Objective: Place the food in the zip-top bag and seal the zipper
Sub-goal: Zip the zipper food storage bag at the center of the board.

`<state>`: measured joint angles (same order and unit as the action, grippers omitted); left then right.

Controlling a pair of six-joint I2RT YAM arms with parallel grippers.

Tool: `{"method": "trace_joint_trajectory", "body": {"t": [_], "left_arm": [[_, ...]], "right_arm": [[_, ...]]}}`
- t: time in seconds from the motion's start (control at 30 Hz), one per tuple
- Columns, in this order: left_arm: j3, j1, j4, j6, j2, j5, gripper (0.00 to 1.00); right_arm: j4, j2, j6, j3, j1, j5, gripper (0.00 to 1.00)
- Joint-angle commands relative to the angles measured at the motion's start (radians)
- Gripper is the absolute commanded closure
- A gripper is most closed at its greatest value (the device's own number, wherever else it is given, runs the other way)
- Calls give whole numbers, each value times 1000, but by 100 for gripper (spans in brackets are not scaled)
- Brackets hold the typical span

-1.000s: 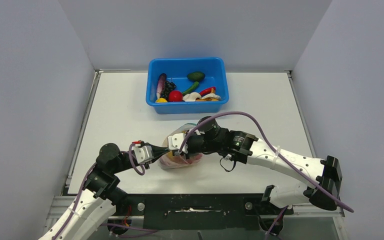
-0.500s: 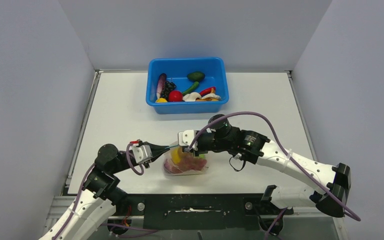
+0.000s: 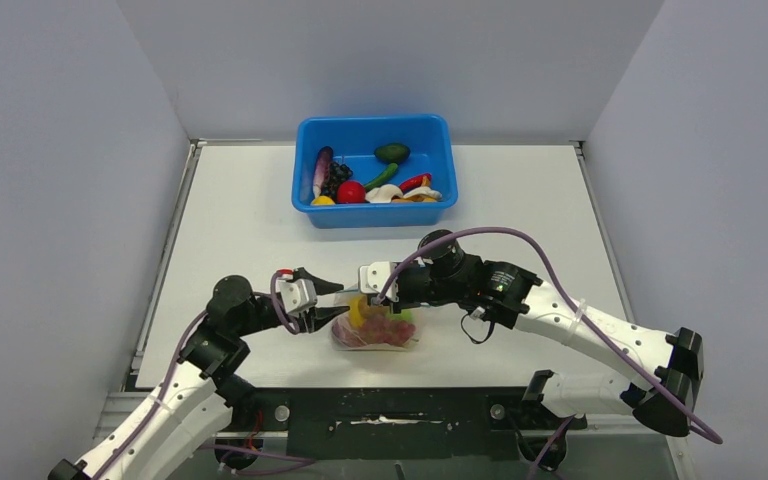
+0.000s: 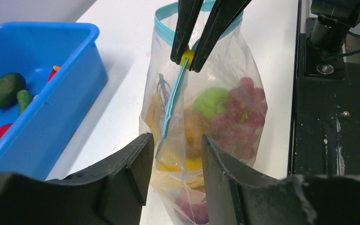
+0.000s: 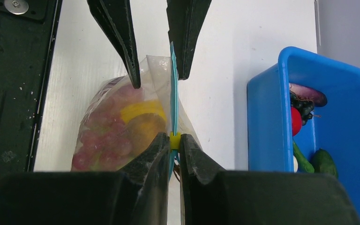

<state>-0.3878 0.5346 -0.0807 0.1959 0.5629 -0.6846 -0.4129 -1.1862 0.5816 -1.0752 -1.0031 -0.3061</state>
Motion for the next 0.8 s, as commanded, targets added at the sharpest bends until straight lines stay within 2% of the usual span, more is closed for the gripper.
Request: {"method": "trace_joint_trajectory", "body": {"t": [0.0, 0.23, 0.3, 0.37, 0.47, 0.5, 0.63, 0.77], "left_arm": [[-47, -2, -94, 17, 29, -46, 59], [-60, -1, -171, -6, 56, -70, 59], [-65, 0, -179, -9, 62, -84, 61], [-70, 0, -184, -12, 68, -92, 70], [-73, 1, -179, -5, 65, -103, 96], [-71, 0, -179, -3, 59, -102, 100], [-59, -1, -175, -1, 11, -75, 100], [-79, -2, -95, 46, -55, 22, 100]], "right_arm": [[50, 11, 15, -15, -10, -3, 100], [61, -5, 16, -20, -13, -27, 100], [63, -11, 16, -23, -13, -29, 100], [64, -14, 16, -25, -14, -29, 100], [62, -16, 15, -25, -13, -27, 100], [59, -16, 14, -25, -14, -27, 100], [31, -7, 2, -25, -8, -3, 100], [-15, 12, -19, -28, 25, 19, 100]]}}
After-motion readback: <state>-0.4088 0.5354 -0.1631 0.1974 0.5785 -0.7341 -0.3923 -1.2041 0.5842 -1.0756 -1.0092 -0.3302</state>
